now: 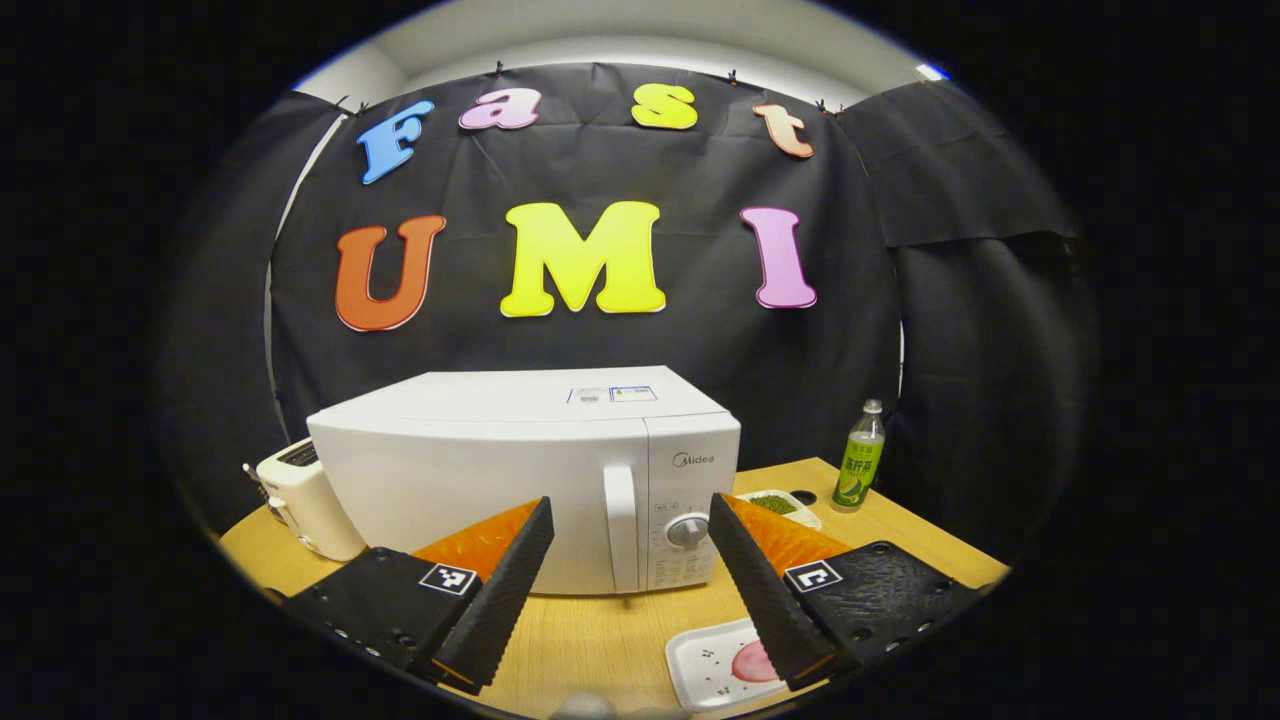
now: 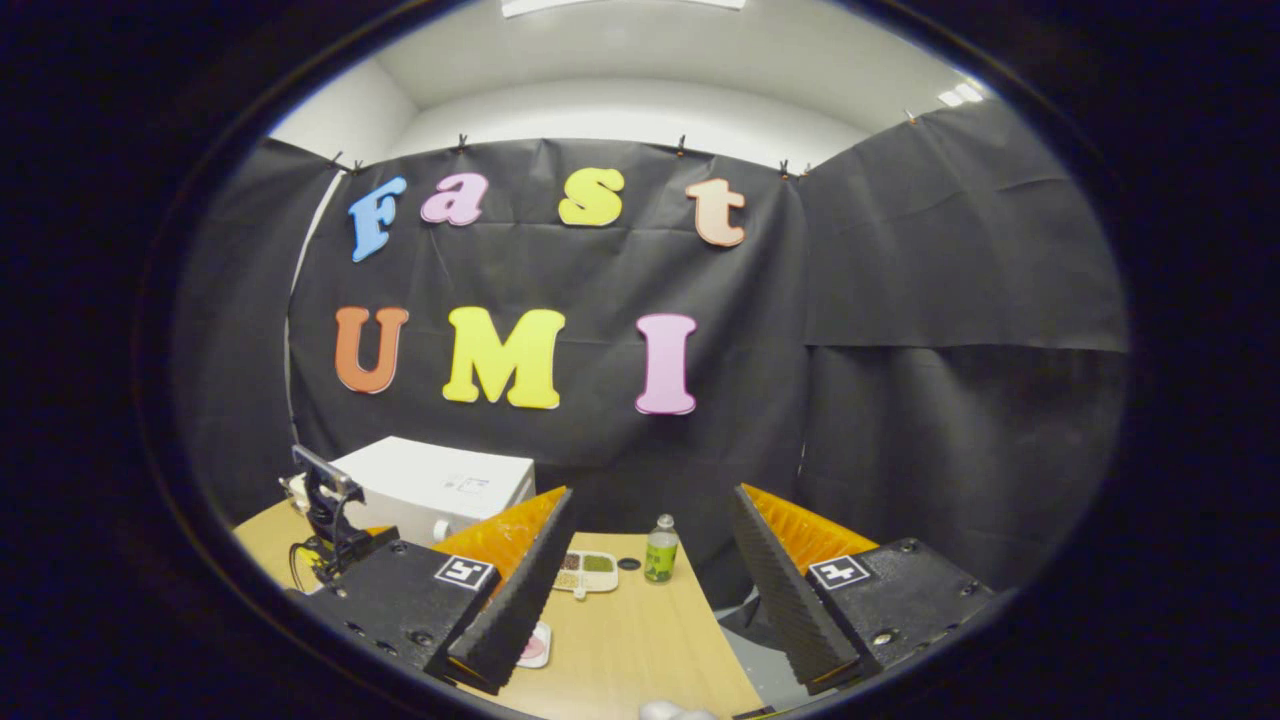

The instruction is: Open the microwave oven with the left hand, put the food in, and close the microwave oven.

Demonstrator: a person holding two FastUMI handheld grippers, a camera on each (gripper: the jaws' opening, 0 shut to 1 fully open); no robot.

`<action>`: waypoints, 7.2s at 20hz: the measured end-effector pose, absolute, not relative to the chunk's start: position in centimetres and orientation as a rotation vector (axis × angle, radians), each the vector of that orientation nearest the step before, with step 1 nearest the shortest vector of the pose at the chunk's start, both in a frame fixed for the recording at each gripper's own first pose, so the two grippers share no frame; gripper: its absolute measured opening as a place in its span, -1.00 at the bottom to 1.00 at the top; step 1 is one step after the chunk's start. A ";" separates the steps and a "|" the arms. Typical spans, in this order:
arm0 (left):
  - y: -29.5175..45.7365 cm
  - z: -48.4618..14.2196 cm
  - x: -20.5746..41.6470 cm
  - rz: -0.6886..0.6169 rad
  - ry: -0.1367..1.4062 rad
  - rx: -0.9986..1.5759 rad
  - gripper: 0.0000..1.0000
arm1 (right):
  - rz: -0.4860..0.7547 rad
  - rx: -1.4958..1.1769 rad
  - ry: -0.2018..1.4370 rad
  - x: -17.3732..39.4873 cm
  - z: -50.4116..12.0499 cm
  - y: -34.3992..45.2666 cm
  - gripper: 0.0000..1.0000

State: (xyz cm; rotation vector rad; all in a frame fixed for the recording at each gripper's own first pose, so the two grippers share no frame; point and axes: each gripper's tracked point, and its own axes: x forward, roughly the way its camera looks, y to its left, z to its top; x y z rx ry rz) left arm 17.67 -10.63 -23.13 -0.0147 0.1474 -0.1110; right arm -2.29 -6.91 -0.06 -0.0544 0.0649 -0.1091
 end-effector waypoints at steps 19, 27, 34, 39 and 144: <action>-10.8 -28.5 24.3 -0.080 0.202 -0.009 -0.62 | -0.144 -0.122 0.147 -2.5 -1.4 -7.3 1.00; -10.9 -28.5 23.8 -0.117 0.210 -0.032 -0.79 | -0.126 -0.125 0.137 -2.5 -0.8 -5.9 1.00; -11.0 -28.3 23.3 -0.137 0.215 -0.012 -0.79 | -0.104 -0.130 0.131 -2.1 -0.5 -5.0 1.00; -11.0 -28.3 23.1 -0.130 0.213 -0.020 -0.80 | -0.103 -0.145 0.140 -2.1 -0.8 -5.7 1.00; 11.2 -15.4 -8.8 0.204 0.258 0.108 0.69 | 0.214 1.246 0.657 12.1 -31.3 24.2 -0.94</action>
